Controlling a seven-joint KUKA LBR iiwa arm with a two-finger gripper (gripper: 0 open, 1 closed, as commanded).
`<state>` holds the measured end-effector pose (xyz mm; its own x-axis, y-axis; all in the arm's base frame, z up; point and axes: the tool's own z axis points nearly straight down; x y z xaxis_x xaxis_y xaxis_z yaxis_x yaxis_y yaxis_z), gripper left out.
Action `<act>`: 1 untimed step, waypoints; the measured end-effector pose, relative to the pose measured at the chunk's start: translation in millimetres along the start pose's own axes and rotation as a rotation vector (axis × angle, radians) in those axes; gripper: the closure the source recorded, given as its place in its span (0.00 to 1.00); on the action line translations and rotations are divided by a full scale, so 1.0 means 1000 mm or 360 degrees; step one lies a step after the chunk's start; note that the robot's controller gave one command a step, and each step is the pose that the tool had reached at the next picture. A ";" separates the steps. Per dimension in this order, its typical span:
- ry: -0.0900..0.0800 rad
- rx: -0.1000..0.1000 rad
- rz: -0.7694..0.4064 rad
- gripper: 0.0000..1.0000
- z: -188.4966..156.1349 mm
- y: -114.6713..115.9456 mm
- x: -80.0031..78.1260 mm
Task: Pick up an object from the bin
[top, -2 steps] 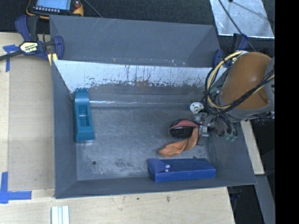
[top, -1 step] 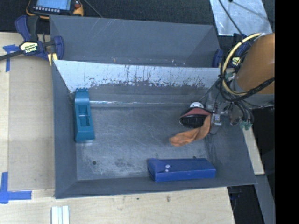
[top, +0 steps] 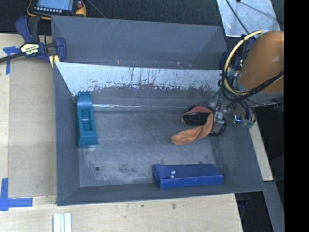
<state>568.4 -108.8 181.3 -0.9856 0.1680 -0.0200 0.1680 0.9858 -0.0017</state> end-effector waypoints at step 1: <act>0.0053 -0.0004 -0.0001 1.00 -0.004 -0.010 0.014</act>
Offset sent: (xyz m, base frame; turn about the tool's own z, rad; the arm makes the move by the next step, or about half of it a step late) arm -0.0132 0.0188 0.1041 -0.0107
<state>553.1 -116.4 184.8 -0.9858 0.1672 0.0131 0.1672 0.9859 0.0009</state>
